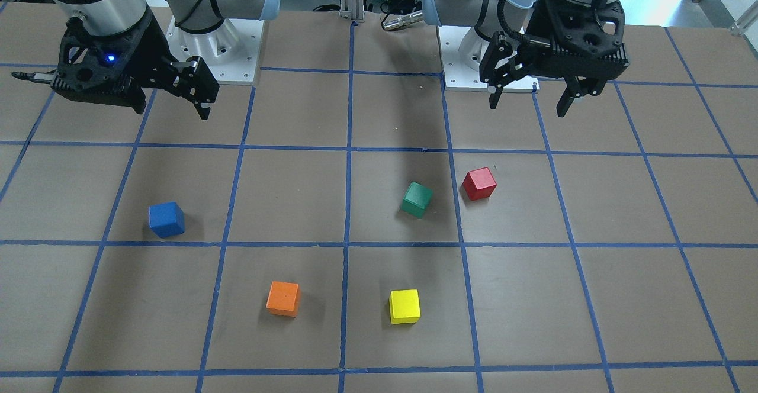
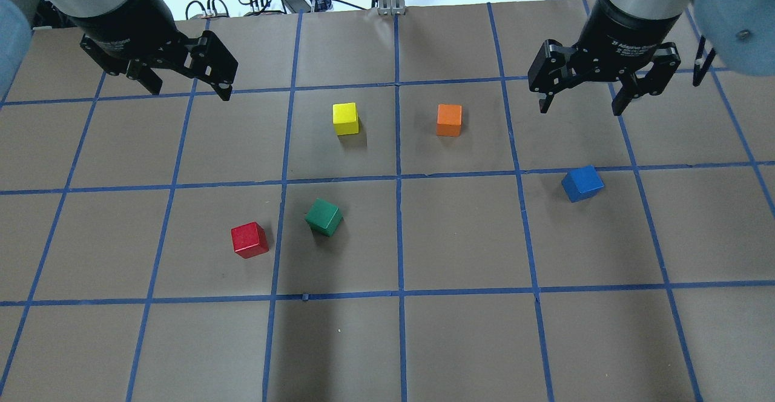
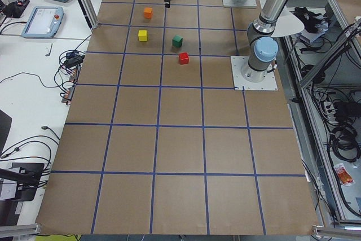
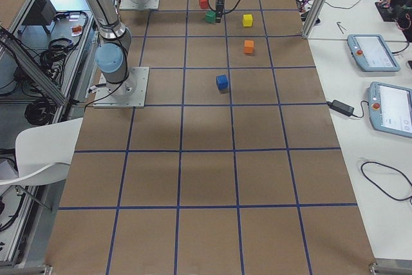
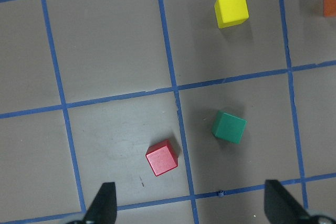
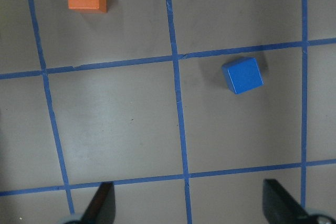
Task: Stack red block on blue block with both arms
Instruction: 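Move the left gripper down toward the red cube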
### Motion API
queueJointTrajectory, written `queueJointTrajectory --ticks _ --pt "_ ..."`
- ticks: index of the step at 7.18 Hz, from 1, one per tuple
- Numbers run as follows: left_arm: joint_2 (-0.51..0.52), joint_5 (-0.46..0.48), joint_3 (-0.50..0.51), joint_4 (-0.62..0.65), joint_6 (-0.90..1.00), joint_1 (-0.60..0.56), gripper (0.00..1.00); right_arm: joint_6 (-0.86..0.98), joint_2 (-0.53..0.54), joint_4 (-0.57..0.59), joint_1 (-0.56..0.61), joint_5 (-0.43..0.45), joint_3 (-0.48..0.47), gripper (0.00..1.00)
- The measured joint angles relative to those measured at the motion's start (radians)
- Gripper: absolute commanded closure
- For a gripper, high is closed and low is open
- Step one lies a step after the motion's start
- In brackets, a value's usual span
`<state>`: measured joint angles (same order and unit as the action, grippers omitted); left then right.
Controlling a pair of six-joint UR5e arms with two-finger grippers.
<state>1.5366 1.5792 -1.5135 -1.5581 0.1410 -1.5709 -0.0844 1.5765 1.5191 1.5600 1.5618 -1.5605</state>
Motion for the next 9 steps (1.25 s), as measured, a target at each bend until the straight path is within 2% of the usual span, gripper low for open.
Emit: queueJointTrajectory --ticks 7,9 --pt "-0.002 0.004 -0.005 -0.03 -0.017 -0.001 0.0 0.0 0.005 0.009 0.0 0.003 -0.02 0.0" --pt "0.002 0.003 -0.049 -0.04 -0.077 0.008 0.0 0.001 0.006 0.01 0.0 0.004 -0.02 0.0"
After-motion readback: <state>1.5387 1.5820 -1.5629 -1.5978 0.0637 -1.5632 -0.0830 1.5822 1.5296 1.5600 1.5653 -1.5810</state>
